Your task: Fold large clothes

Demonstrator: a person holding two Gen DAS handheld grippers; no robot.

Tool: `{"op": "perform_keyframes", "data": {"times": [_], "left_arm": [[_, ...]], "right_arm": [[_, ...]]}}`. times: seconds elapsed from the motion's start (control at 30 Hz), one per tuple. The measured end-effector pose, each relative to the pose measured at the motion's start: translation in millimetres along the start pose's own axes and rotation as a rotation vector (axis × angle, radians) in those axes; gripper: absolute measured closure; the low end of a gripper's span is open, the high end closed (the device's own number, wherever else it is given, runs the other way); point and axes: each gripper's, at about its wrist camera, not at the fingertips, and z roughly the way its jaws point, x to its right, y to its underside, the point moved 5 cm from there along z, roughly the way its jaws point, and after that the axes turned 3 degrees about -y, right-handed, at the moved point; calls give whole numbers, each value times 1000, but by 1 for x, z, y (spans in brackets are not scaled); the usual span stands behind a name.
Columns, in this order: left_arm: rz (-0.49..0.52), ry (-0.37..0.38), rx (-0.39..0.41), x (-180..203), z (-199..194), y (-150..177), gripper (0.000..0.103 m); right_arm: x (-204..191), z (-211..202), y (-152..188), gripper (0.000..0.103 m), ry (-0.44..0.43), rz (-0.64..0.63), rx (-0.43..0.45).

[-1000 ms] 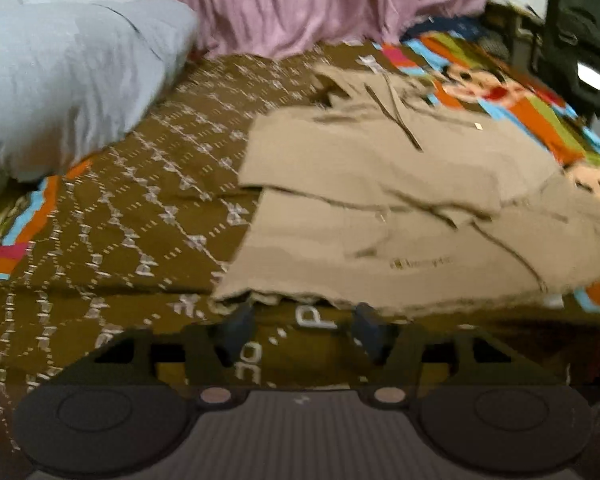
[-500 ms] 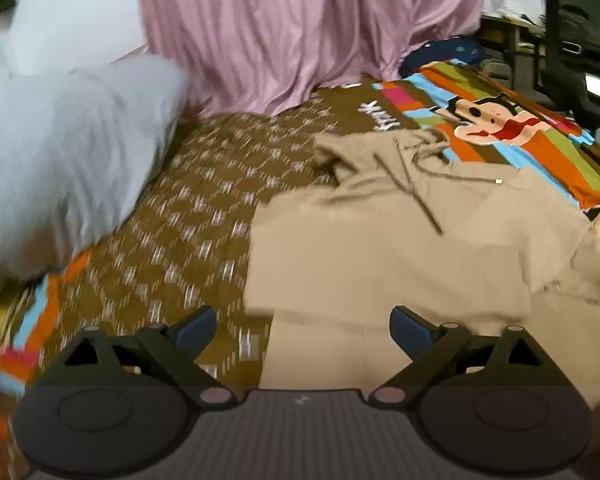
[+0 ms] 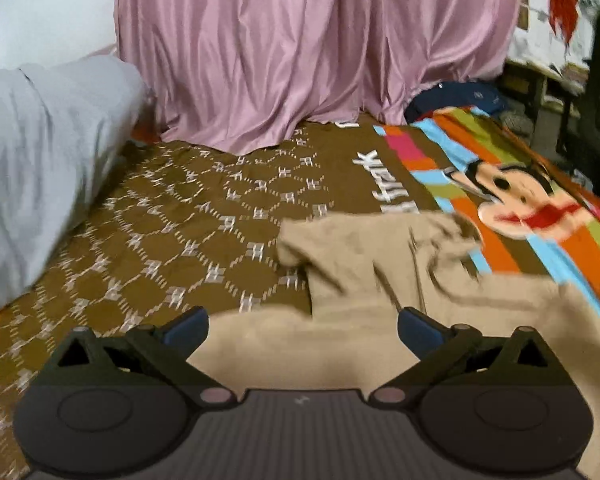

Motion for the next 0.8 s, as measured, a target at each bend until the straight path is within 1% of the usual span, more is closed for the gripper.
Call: {"op": "perform_keyframes", "data": {"times": [0.1,0.13,0.17,0.2,0.27,0.33,0.37,0.4,0.43,0.5,0.53,0.57,0.63,0.67,0.7,0.73,0.77,0.8], "left_arm": [[-30,-6,30,-15,41,-28,2],[-35,-2,47,-19,53,-39,2],[-37,7,56,-22,66,-49,2],[-38,15,51,-24,78,-58,2],[-40,15,12,-28,107,-72,5],[-15,7,-38,-29,134,-78,9],[0,-1,-66,-30,145,-78,12],[8,-3,-96,-30,157,-77,12],[13,-1,-126,-31,168,-75,12],[-12,13,-159,-31,177,-69,12],[-40,33,-166,-32,180,-66,13],[-69,62,-173,-31,182,-63,17],[-103,103,-200,-28,186,-56,30],[-116,116,-218,-26,189,-53,46],[-122,130,-230,-23,189,-50,68],[-122,137,-237,-20,190,-48,76],[-118,122,-234,-19,188,-47,86],[-113,99,-222,-17,185,-47,91]], "right_arm": [[10,58,-22,25,3,14,-3],[14,79,-31,28,8,18,-3],[16,99,-39,32,11,19,2],[19,119,-49,35,15,17,6],[22,154,-63,39,31,13,1],[25,190,-75,39,54,4,-22],[24,203,-78,39,56,-9,-33],[24,214,-80,43,55,-22,-51],[24,226,-81,43,63,-31,-63],[29,246,-81,45,77,-17,-84],[32,252,-81,46,82,-4,-93],[36,260,-80,48,92,16,-109],[42,271,-77,54,88,64,-128],[45,276,-76,57,79,93,-134],[47,279,-74,61,67,121,-145],[49,284,-70,68,55,148,-162],[47,286,-68,88,50,159,-174],[46,287,-66,94,50,162,-180]]}}
